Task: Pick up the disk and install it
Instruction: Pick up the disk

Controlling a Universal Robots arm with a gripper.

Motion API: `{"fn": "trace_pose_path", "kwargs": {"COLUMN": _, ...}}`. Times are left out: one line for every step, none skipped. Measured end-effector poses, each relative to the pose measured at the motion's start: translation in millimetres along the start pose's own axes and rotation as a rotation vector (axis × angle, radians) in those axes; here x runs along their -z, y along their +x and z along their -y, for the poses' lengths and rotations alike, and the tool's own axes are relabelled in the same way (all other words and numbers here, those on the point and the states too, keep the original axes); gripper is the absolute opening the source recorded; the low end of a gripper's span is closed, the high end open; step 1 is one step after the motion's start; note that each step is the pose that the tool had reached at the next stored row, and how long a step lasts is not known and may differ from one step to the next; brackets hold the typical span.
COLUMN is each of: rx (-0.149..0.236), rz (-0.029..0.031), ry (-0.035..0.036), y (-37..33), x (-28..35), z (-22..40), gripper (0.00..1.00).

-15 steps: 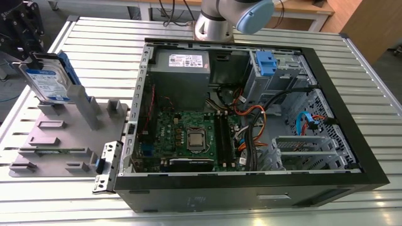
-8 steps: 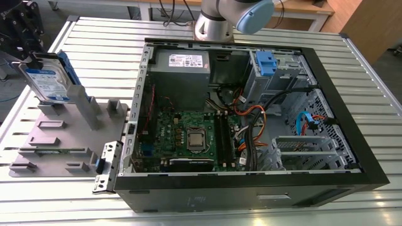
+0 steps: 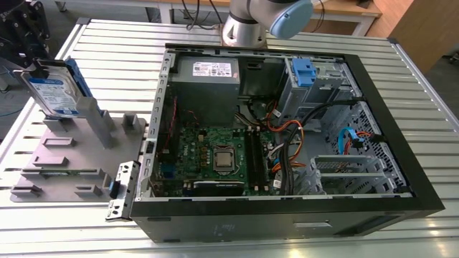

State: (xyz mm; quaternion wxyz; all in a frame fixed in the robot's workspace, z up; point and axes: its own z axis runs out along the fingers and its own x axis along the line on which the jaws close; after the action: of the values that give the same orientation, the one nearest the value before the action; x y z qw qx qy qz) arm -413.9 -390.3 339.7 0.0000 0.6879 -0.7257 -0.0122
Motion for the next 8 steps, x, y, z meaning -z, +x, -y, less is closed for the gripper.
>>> {"fn": "trace_pose_path", "kwargs": {"rx": 0.0, "rz": -0.0001, "ry": 0.0, "y": 0.0, "x": 0.3, "z": 0.0, "gripper": 0.35}}
{"fn": "trace_pose_path", "kwargs": {"rx": 0.0, "rz": 0.0, "ry": 0.0, "y": 0.0, "x": 0.5, "z": 0.0, "gripper": 0.35}}
{"fn": "trace_pose_path", "kwargs": {"rx": 0.0, "rz": -0.0001, "ry": 0.0, "y": 0.0, "x": 0.6, "z": 0.0, "gripper": 0.35}}
{"fn": "trace_pose_path", "kwargs": {"rx": 0.0, "rz": 0.0, "ry": -0.0001, "y": 0.0, "x": 0.7, "z": 0.0, "gripper": 0.35}}
{"fn": "trace_pose_path", "kwargs": {"rx": 0.0, "rz": -0.0001, "ry": -0.0002, "y": 0.0, "x": 1.0, "z": 0.0, "gripper": 0.35}}
{"fn": "trace_pose_path", "kwargs": {"rx": 0.0, "rz": -0.0002, "ry": -0.0002, "y": 0.0, "x": 1.3, "z": 0.0, "gripper": 0.35}}
{"fn": "trace_pose_path", "kwargs": {"rx": 0.0, "rz": -0.0002, "ry": -0.0003, "y": 0.0, "x": 1.9, "z": -0.1, "gripper": 0.35}}
{"fn": "trace_pose_path", "kwargs": {"rx": 0.0, "rz": -0.0002, "ry": -0.0002, "y": 0.0, "x": 2.7, "z": 0.0, "gripper": 0.35}}
